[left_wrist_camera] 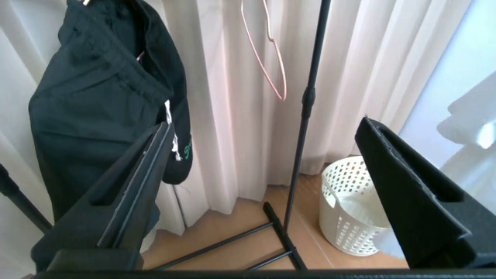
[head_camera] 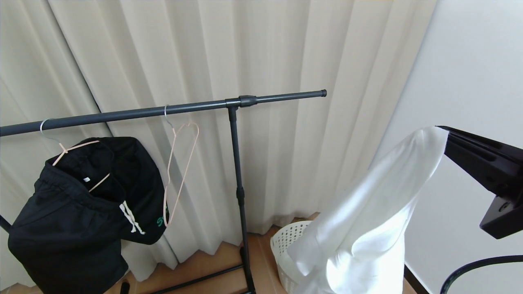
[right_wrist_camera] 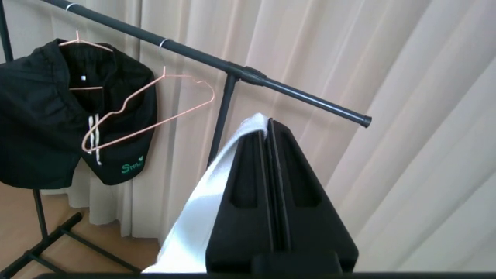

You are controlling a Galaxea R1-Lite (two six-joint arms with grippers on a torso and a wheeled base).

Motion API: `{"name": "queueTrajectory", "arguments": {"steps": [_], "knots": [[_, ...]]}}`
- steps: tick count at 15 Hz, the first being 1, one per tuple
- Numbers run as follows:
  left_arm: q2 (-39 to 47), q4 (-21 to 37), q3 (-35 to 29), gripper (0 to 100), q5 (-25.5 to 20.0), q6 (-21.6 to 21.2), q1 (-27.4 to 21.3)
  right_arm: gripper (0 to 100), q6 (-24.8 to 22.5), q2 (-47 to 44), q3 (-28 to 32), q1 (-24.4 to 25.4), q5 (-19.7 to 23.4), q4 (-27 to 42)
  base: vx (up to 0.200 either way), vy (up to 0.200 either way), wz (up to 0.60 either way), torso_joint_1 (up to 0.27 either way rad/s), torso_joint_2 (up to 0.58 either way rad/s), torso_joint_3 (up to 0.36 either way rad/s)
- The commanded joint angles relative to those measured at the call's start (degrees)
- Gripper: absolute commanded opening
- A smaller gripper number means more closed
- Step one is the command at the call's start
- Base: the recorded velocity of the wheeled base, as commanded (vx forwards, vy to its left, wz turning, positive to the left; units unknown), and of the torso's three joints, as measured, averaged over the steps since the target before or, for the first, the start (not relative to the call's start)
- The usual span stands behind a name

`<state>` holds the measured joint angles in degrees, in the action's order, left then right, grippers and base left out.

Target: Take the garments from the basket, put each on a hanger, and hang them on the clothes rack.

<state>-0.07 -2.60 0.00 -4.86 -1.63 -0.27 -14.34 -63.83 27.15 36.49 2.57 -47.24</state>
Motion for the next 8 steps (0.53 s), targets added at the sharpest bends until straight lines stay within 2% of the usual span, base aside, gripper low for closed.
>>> {"name": "queueTrajectory", "arguments": {"steps": [1, 7, 8], "knots": [[0.07, -0.04, 0.0, 100, 0.03, -0.04, 0.0, 0, 0.01, -0.07, -0.08, -0.1, 0.06, -0.05, 0.0, 0.0, 0.0, 0.0, 0.0, 0.0], [0.07, -0.04, 0.0, 100, 0.03, 0.05, 0.0, 0, -0.08, -0.15, 0.1, -0.28, -0.2, -0.13, 0.0, 0.0, 0.0, 0.0, 0.0, 0.0], [0.07, -0.04, 0.0, 100, 0.03, 0.05, 0.0, 0, -0.08, -0.07, 0.1, -0.28, -0.11, -0.13, 0.0, 0.0, 0.6, 0.017, 0.0, 0.002]]}}
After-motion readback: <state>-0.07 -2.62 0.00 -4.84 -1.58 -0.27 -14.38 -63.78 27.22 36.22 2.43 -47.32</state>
